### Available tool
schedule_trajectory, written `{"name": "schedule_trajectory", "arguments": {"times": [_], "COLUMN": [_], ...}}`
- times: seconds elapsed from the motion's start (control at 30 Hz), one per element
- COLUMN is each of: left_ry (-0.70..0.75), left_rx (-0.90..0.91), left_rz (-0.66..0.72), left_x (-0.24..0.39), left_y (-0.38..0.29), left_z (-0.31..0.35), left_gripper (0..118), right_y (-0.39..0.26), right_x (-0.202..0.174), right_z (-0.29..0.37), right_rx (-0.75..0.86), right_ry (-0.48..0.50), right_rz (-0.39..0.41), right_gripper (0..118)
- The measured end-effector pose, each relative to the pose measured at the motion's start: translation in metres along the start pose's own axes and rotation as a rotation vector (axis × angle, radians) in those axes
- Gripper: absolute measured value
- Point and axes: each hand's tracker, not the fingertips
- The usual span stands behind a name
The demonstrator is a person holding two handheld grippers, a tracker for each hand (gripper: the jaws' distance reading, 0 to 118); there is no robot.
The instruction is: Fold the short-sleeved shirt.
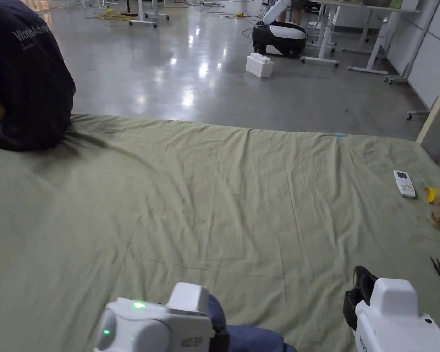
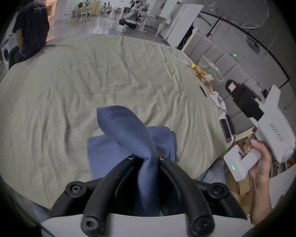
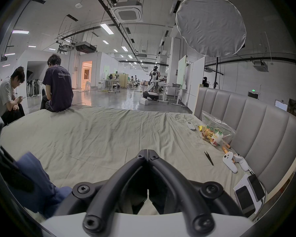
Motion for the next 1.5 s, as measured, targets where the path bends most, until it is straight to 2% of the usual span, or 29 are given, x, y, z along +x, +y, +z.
{"name": "schedule_trajectory", "arguments": {"times": [0.23,0.47,0.5,0.57,0.6,0.63,0.77,0.87,0.97,1.13,1.3,1.4,1.5], "left_ry": [0.036,0.072,0.045,-0.036,-0.069,-0.084,-0.139,-0.137,-0.062,-0.167,-0.136,-0.143,-0.146], "left_rx": [-0.102,-0.072,-0.071,-0.054,-0.063,-0.064,0.009,-0.006,-0.09,-0.175,-0.171,-0.145,-0.116], "left_rz": [-0.02,0.008,0.023,0.045,0.044,0.044,0.074,0.064,0.063,0.125,0.101,0.121,0.056], "left_x": [0.044,0.045,0.043,0.038,0.035,0.033,0.024,0.025,0.026,0.033,0.035,0.033,0.038], "left_y": [-0.025,-0.029,-0.027,-0.024,-0.021,-0.016,-0.007,-0.007,-0.015,-0.033,-0.051,-0.054,-0.052], "left_z": [-0.084,-0.107,-0.102,-0.087,-0.077,-0.07,-0.045,-0.044,-0.069,-0.107,-0.142,-0.142,-0.128], "left_gripper": [14,18,24,45,60,67,67,63,19,14,9,9,9], "right_y": [-0.007,-0.009,-0.009,-0.009,-0.008,-0.008,-0.008,-0.008,-0.009,-0.014,-0.017,-0.019,-0.018], "right_x": [0.003,0.006,0.006,0.006,0.006,0.007,0.008,0.01,0.011,0.014,0.017,0.017,0.016], "right_z": [0.001,0.001,0.001,0.002,0.002,0.002,0.003,0.003,0.002,0.001,0.002,0.001,0.002], "right_rx": [-0.021,-0.032,-0.032,-0.031,-0.031,-0.03,-0.028,-0.028,-0.031,-0.041,-0.051,-0.055,-0.054], "right_ry": [-0.008,-0.013,-0.014,-0.012,-0.012,-0.011,-0.011,-0.015,-0.017,-0.021,-0.028,-0.029,-0.026], "right_rz": [-0.004,-0.011,-0.011,-0.01,-0.008,-0.007,-0.005,-0.013,-0.015,-0.02,-0.021,-0.025,-0.026], "right_gripper": [0,0,0,0,0,0,0,0,0,0,0,0,0]}}
